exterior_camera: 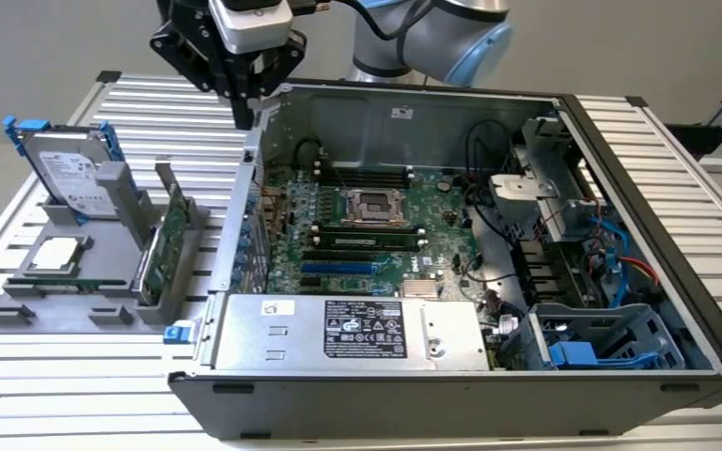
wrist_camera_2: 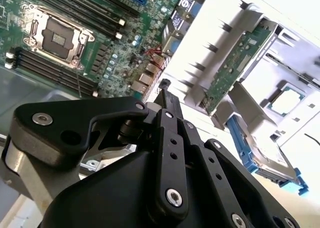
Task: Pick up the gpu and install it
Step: 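Reach for the gpu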
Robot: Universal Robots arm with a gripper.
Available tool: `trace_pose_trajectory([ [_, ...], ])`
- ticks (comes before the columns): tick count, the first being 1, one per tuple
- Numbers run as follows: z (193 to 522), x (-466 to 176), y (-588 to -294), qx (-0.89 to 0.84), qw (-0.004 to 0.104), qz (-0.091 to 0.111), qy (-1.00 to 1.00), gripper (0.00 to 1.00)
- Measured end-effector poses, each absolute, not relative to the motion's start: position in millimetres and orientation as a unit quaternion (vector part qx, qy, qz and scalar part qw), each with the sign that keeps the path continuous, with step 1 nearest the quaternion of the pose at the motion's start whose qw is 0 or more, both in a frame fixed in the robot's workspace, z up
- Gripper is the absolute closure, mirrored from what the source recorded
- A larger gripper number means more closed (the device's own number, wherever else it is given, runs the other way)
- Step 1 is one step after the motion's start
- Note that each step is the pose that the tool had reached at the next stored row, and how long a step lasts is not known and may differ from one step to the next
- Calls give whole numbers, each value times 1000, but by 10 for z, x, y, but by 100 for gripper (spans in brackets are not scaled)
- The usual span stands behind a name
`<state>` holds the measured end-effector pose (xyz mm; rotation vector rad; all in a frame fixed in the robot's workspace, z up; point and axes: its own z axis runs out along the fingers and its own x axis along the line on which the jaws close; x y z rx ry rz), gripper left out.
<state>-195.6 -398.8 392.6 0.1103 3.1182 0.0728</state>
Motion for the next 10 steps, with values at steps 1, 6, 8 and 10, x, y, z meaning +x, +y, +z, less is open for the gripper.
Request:
trace_pose_trajectory([
  [1,3926,-1963,-3988,35,10,23,999,100],
  [6,3926,-2002,-3988,35,10,23,999,100],
  [8,3926,-2019,-3988,35,10,23,999,100],
  [10,3926,-2034,-3988,35,10,23,999,100],
])
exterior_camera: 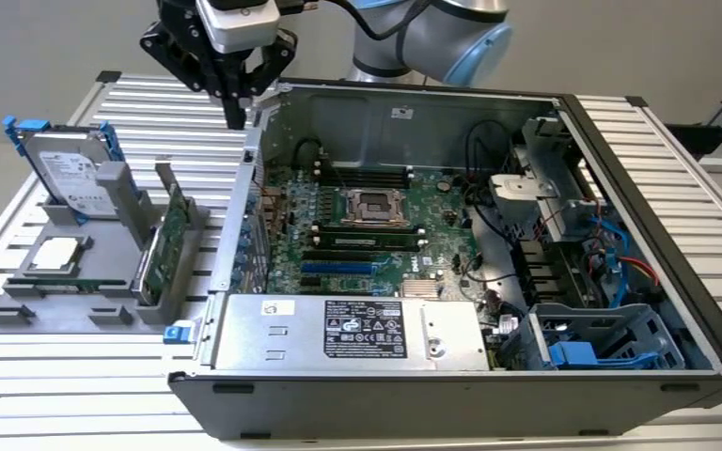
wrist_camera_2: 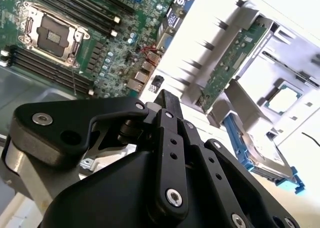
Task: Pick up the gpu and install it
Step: 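Reach for the gpu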
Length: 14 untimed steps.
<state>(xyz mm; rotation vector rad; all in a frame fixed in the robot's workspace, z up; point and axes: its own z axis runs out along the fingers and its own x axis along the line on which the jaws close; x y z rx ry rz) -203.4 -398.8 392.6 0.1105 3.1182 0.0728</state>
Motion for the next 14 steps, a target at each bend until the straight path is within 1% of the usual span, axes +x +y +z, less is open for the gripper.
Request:
trace_pose_trajectory([
  [14,3926,-2137,-3988,35,10,23,999,100],
])
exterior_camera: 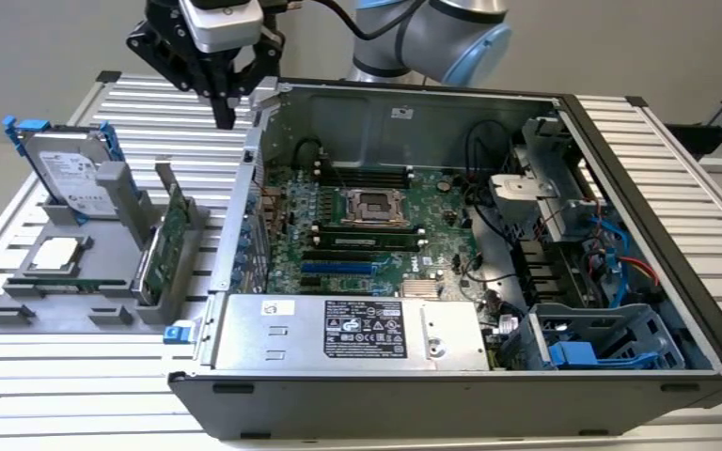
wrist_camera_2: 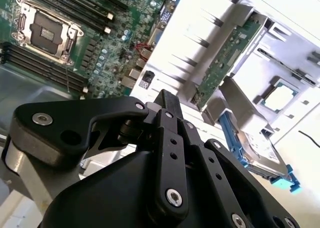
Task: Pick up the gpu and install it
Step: 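Reach for the gpu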
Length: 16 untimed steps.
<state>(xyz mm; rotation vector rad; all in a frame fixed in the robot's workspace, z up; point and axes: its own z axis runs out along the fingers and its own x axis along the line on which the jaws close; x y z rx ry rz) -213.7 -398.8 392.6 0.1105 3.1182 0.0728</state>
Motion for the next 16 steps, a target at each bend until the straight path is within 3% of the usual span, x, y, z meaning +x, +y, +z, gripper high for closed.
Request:
trace_pose_trajectory([
  [16,3926,-2243,-3988,35,10,23,999,100],
])
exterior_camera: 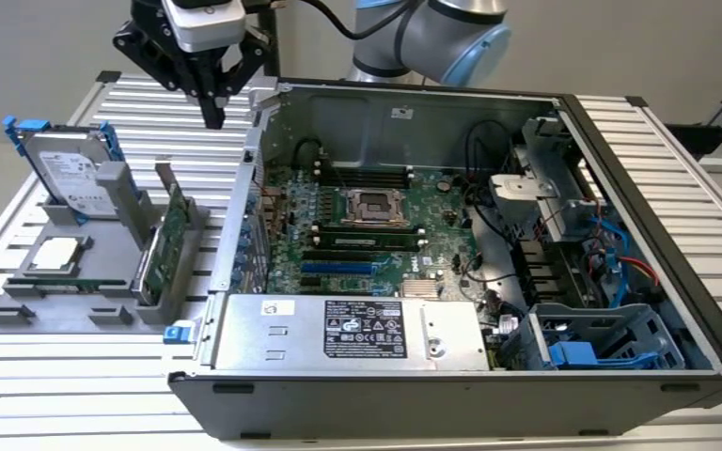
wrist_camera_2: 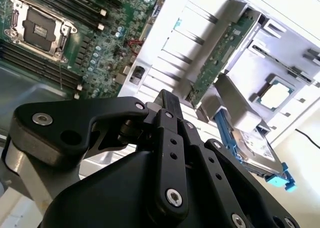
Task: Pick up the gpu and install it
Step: 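Reach for the gpu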
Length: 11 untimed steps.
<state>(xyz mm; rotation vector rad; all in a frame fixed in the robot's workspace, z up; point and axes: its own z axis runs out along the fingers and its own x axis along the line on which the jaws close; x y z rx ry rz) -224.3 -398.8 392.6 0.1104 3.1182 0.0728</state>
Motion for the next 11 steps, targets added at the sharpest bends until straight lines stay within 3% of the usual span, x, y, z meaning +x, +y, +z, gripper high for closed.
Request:
trace_pose_trajectory([
  [11,3926,-2312,-3988,35,10,23,999,100],
])
